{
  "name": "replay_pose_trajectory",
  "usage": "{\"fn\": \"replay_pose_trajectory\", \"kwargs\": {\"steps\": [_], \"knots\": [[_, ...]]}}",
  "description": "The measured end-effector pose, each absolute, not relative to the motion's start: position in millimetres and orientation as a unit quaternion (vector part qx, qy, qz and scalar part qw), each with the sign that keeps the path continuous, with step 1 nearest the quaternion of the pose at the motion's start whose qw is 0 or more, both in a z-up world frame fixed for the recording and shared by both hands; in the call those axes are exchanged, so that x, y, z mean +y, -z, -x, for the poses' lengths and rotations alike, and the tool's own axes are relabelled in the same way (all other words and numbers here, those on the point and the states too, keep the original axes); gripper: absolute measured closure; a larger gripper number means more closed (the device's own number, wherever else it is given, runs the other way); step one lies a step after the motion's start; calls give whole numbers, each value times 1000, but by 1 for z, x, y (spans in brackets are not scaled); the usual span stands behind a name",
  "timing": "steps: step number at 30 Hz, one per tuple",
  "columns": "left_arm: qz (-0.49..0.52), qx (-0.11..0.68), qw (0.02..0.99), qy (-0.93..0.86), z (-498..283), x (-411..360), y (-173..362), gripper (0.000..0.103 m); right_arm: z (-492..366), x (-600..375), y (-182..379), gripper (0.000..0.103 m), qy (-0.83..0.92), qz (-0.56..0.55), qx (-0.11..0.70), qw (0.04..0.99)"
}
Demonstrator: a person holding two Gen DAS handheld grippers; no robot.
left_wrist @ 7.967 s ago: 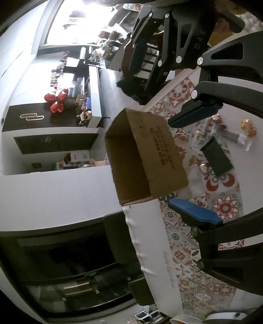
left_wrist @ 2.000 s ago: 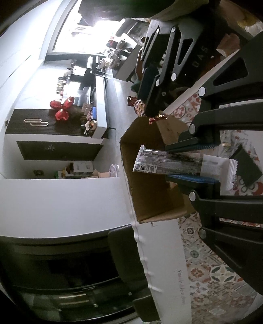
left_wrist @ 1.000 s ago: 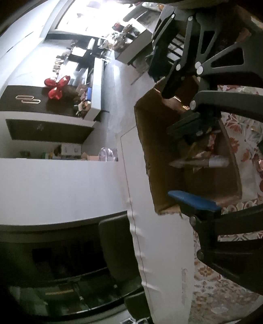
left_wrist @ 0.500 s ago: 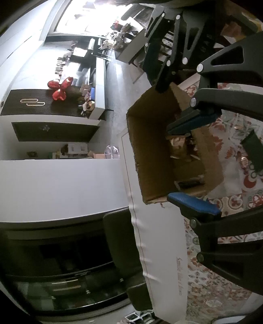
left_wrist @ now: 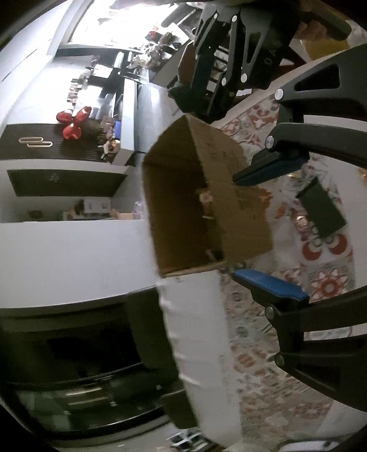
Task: Organize snacks
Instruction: 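Move both open tools back toward the remaining candies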
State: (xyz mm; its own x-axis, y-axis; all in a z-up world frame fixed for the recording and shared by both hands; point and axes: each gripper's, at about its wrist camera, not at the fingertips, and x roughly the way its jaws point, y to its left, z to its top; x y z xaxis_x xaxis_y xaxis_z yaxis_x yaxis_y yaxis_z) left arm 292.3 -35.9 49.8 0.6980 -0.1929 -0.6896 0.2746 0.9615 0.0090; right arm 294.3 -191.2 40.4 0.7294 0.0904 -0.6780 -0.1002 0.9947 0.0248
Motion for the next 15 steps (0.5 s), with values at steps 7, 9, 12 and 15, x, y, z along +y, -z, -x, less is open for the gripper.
{"fn": "replay_pose_trajectory", "kwargs": {"steps": [7, 9, 12, 15], "knots": [[-48, 417, 898, 135, -289, -33, -22, 43, -291, -190, -16, 49, -52, -10, 418, 907], [-46, 431, 890, 143, -289, -33, -14, 43, -292, -191, -6, 49, -47, -16, 437, 898], [-49, 460, 874, 148, -295, -35, -1, 43, -295, -193, 8, 49, -45, -26, 464, 884], [-47, 485, 860, 152, -299, -33, 15, 42, -299, -193, 21, 49, -37, -31, 491, 870]]}}
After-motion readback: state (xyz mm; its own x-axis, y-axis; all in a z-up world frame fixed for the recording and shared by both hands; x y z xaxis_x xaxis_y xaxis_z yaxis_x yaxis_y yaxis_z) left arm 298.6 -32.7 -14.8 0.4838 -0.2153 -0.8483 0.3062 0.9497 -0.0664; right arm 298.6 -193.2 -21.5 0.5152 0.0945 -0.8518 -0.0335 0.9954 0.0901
